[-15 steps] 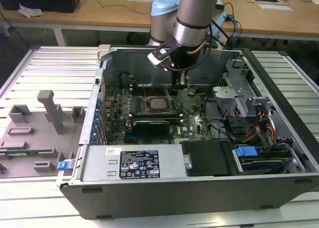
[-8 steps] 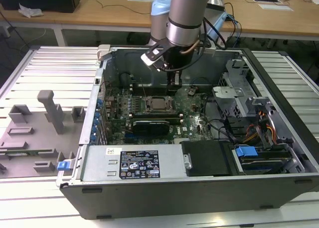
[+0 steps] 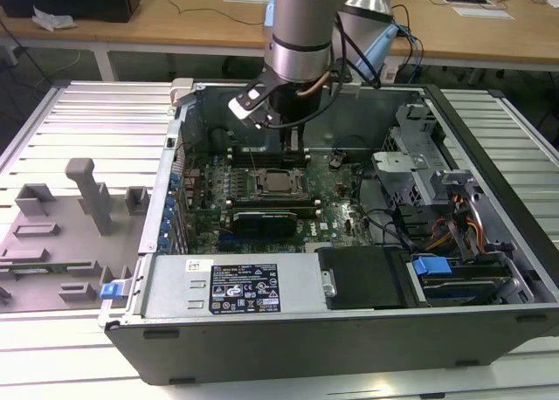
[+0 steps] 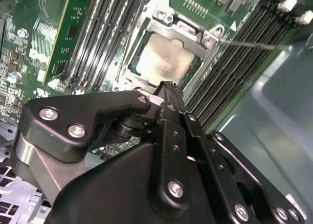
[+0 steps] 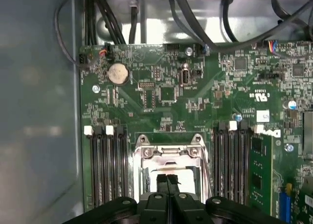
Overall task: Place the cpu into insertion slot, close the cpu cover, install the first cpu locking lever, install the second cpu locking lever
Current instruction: 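Close the cpu cover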
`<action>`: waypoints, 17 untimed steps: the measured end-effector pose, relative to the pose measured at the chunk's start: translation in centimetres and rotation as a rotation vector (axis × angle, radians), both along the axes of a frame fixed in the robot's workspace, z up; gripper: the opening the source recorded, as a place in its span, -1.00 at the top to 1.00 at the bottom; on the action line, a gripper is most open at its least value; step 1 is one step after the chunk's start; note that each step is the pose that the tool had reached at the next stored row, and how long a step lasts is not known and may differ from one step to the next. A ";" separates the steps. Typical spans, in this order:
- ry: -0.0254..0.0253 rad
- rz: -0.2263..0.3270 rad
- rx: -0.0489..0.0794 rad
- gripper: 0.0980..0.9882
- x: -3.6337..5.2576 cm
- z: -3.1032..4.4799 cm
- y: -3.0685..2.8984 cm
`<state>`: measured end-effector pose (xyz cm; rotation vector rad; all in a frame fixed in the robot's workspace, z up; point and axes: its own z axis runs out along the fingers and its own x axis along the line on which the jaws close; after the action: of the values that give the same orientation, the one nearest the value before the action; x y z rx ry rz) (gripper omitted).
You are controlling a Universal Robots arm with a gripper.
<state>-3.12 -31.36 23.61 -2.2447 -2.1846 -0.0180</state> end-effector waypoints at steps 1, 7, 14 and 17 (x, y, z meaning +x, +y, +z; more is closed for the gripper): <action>-0.0049 0.000 0.000 0.98 -0.37 -0.06 -0.14; -0.0144 0.000 0.000 0.98 -1.81 -0.57 -0.51; -0.0145 0.000 0.000 0.98 -1.87 -0.82 -0.88; -0.0145 0.009 0.000 0.98 -1.87 -0.82 -0.88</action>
<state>-4.99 -32.24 22.78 -2.2421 -2.2013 -0.0345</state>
